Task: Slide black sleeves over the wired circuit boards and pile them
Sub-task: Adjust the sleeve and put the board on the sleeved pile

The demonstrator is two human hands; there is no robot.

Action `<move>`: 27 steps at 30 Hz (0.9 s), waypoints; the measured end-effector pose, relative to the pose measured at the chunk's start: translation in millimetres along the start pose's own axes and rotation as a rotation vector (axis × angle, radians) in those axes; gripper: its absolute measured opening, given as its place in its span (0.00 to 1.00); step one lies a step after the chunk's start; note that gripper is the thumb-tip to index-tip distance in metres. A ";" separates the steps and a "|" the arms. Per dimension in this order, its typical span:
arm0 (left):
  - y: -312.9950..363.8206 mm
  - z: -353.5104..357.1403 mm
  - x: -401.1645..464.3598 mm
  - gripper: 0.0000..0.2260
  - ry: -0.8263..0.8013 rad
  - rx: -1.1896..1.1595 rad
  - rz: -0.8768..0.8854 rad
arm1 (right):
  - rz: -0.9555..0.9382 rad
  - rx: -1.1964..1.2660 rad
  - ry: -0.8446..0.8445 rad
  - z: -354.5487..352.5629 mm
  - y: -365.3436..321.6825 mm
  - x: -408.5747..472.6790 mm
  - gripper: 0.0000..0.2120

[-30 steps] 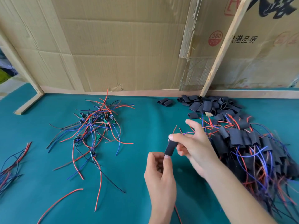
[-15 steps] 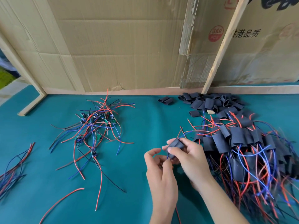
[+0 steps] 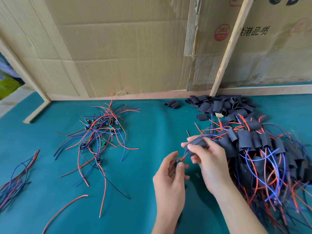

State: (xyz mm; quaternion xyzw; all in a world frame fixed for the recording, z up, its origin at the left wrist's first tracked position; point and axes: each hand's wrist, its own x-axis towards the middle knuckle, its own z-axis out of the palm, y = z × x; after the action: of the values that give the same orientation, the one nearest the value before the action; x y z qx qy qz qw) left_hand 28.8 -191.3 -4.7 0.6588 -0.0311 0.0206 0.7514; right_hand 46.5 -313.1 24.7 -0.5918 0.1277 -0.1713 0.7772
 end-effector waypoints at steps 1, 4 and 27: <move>-1.2 1.1 0.5 0.15 -0.005 -0.004 0.005 | -0.002 -0.045 -0.019 2.5 1.7 -1.5 0.06; -3.0 2.7 1.0 0.22 0.000 -0.008 0.032 | 0.031 -0.118 -0.059 10.4 5.0 -7.5 0.10; 0.1 11.6 -3.9 0.22 0.164 0.374 0.139 | -0.013 -0.324 -0.035 13.9 10.0 -10.1 0.03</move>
State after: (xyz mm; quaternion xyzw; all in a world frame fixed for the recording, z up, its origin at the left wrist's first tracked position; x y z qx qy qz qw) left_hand 24.6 -202.8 -3.4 0.7790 -0.0110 0.1314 0.6130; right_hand 44.0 -294.3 18.8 -0.7133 0.1362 -0.1433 0.6724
